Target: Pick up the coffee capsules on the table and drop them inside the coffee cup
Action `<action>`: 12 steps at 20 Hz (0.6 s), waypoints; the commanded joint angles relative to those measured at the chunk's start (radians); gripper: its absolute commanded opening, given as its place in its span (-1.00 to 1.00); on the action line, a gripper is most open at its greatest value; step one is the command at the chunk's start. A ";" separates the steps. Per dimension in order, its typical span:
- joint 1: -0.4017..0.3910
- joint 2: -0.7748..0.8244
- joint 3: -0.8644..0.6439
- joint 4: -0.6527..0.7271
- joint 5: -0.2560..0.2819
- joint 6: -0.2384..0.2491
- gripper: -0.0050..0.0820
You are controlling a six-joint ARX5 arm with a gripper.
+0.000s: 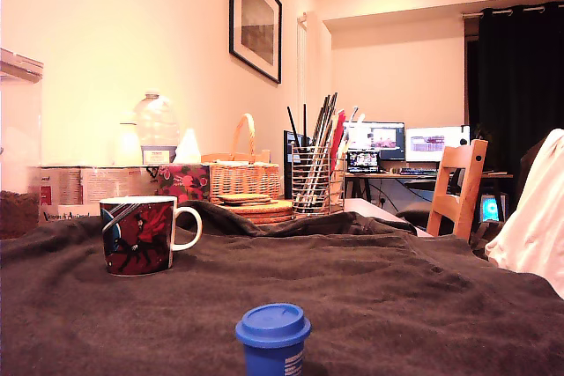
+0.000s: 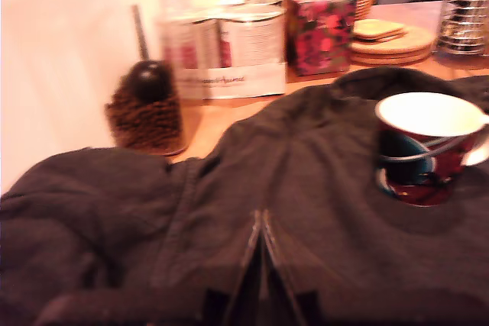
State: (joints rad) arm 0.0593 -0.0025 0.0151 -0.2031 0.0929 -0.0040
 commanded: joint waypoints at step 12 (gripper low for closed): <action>-0.101 -0.005 -0.004 0.054 0.216 -0.166 -0.93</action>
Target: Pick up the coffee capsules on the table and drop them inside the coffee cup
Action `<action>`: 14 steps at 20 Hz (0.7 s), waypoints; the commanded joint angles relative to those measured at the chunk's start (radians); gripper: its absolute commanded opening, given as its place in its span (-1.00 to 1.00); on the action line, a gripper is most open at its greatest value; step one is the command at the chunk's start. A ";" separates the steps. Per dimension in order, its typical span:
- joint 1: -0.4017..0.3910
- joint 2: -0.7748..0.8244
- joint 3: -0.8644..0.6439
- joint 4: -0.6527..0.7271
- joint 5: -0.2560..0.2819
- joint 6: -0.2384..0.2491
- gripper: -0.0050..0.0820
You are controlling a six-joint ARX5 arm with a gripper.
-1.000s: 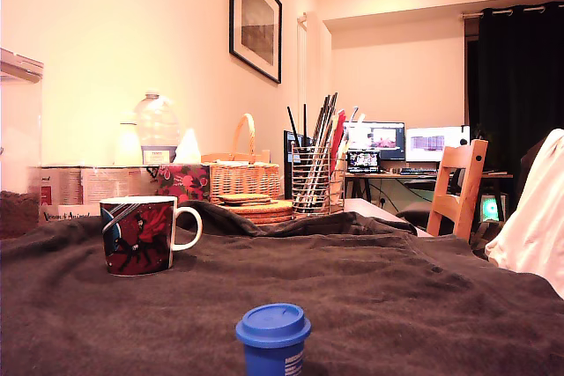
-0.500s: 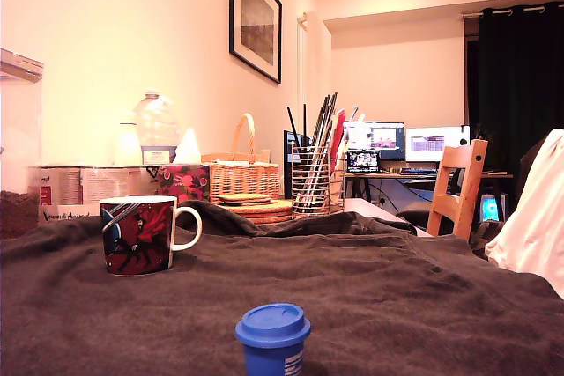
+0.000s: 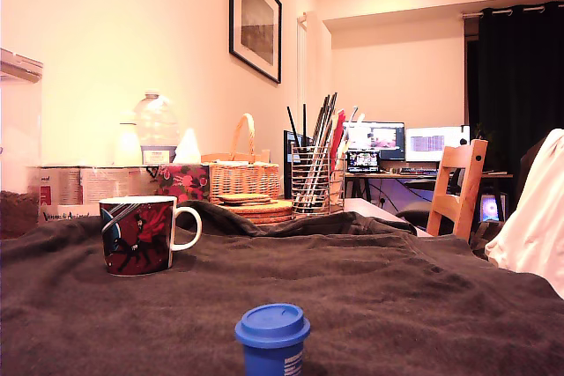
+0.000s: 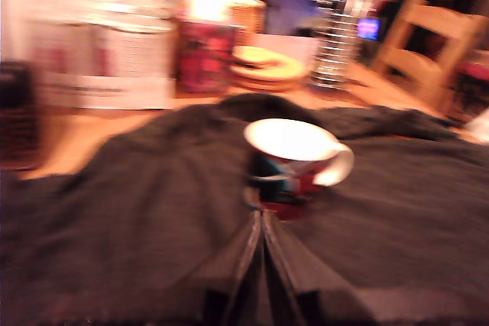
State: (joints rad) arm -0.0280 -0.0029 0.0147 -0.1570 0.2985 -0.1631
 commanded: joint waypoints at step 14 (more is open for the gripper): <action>-0.477 0.032 0.002 -0.011 0.008 -0.032 -0.93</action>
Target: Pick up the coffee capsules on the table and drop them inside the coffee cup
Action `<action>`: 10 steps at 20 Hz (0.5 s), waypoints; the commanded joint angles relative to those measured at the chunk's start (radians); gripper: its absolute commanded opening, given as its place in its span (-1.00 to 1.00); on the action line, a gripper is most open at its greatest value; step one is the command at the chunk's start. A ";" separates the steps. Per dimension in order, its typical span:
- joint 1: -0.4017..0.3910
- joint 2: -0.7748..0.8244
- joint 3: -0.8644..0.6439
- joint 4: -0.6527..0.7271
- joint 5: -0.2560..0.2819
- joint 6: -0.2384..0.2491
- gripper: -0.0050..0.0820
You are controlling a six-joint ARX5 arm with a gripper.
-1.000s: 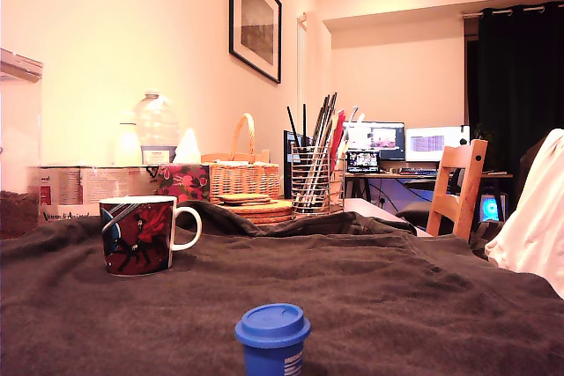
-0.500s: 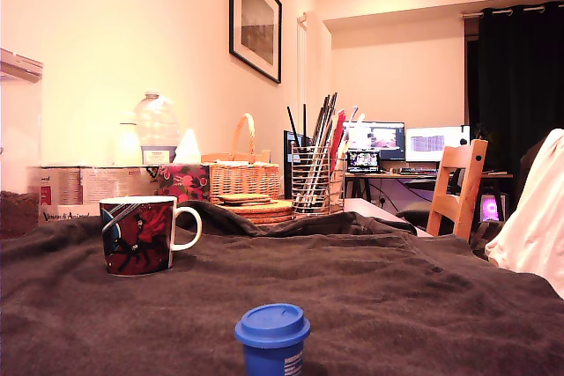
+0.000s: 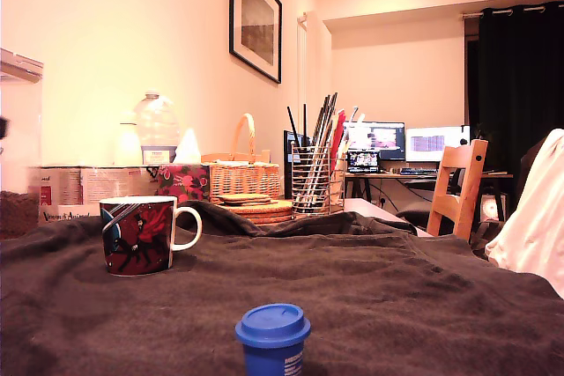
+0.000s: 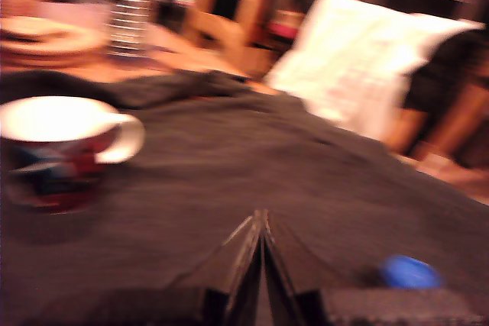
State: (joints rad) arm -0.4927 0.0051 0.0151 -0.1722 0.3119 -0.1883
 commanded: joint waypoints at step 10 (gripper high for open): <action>-0.252 0.243 0.002 0.098 -0.033 0.066 -0.91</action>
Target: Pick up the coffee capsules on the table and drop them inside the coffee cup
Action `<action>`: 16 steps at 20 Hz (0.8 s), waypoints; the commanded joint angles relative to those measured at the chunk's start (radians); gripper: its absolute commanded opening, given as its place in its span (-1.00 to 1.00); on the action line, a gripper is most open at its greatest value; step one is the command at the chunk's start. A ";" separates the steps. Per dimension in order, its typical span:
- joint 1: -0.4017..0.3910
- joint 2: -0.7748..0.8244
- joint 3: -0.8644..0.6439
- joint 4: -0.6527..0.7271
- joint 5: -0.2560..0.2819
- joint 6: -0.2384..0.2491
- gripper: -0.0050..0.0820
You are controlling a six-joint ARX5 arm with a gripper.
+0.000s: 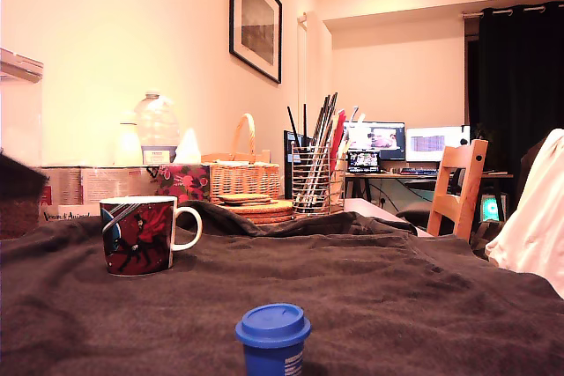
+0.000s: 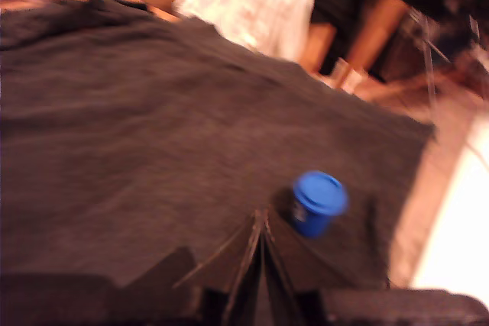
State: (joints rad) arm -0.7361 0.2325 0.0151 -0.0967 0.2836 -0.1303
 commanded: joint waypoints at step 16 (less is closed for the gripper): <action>-0.142 0.391 0.002 0.343 -0.090 0.091 0.37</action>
State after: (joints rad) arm -0.8711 0.6094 0.0151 0.2256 0.1967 -0.0456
